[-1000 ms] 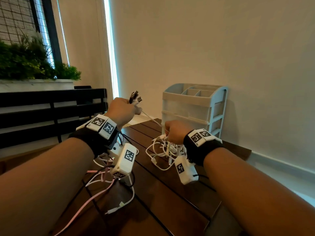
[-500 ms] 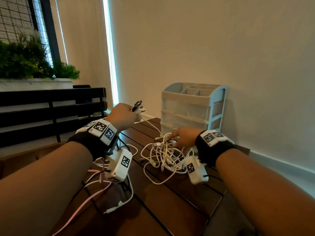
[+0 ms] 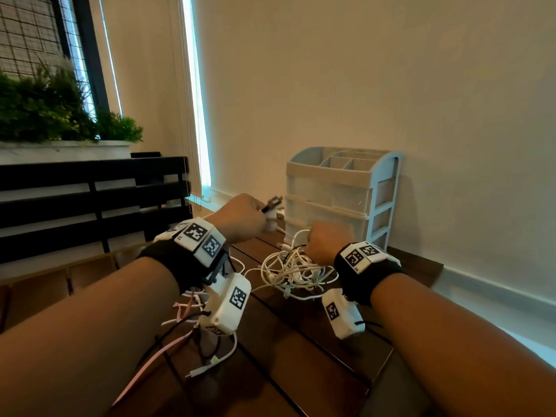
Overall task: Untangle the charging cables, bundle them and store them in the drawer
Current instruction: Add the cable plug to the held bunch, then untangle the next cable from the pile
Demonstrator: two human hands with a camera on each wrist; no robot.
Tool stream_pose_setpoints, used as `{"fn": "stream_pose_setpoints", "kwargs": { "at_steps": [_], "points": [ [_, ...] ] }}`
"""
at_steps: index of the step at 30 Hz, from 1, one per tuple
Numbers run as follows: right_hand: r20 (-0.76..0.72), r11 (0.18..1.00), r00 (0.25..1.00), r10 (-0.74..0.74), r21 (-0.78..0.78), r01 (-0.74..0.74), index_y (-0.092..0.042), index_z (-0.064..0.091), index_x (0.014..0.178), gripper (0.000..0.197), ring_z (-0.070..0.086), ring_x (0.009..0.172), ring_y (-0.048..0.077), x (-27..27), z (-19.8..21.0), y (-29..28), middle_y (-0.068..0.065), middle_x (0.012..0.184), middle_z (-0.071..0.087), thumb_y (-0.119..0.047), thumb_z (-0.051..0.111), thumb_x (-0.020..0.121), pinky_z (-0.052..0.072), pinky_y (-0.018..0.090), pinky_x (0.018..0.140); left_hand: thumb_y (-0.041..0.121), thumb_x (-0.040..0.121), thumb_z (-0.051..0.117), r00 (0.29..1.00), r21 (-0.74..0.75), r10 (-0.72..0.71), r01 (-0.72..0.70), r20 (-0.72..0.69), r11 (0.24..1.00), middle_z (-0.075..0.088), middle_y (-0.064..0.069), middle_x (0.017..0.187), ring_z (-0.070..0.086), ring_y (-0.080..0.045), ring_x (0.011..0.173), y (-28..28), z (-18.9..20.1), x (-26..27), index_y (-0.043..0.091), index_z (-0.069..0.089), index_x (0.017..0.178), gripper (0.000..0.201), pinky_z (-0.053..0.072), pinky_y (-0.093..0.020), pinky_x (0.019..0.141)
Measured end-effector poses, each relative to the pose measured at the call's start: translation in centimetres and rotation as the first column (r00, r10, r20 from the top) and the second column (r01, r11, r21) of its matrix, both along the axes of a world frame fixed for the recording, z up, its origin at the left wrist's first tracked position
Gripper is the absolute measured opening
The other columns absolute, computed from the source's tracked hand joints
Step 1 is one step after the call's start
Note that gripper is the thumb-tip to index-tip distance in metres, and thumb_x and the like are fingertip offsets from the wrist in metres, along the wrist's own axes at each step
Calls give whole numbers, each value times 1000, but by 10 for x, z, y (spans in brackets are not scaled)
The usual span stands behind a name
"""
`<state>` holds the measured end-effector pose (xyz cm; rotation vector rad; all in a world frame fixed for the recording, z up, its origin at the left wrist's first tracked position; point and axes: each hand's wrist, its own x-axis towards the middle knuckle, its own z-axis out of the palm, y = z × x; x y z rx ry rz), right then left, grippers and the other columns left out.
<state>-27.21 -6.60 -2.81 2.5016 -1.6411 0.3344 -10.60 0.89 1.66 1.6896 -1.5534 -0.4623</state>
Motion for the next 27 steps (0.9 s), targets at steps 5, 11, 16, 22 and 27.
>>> {"fn": "stream_pose_setpoints", "kwargs": {
  "at_steps": [5,11,16,22,27],
  "points": [
    [47,995,998,-41,93,36,-15,55,81,24,56,77,20,-16,-5,-10,5,87,61,-37,55,91,46,29,70,10,83,71,937,-175,75,-142,-342,974,46,7,42,37,-12,46,7,22,19,5,69,84,5,28,-23,49],
    [-6,998,998,65,17,-65,-16,61,93,17,60,91,21,-14,23,0,1,98,63,-33,58,89,41,29,70,13,86,69,907,-157,89,-166,-411,973,41,10,34,33,-15,47,4,13,22,2,69,89,12,26,-24,48],
    [266,945,926,268,113,-307,-19,65,87,14,59,84,14,13,19,14,-5,85,61,-34,64,88,49,31,78,16,84,71,942,-179,30,-95,-335,979,60,-1,61,50,-17,60,0,14,-1,2,73,88,14,36,-25,55],
    [153,970,971,184,130,-204,-14,58,74,26,53,77,16,0,-4,3,4,81,56,-29,54,96,39,26,72,21,81,71,975,-122,208,-217,-82,969,55,-3,65,49,-17,60,-4,11,11,5,66,77,17,34,-24,52],
    [-20,980,980,196,-19,-197,-8,66,96,22,62,94,25,7,1,9,9,97,67,-21,48,97,48,34,82,18,87,58,899,-135,264,-231,350,964,55,3,70,52,-15,65,2,4,4,17,62,85,5,36,-22,54]
  ]
}}
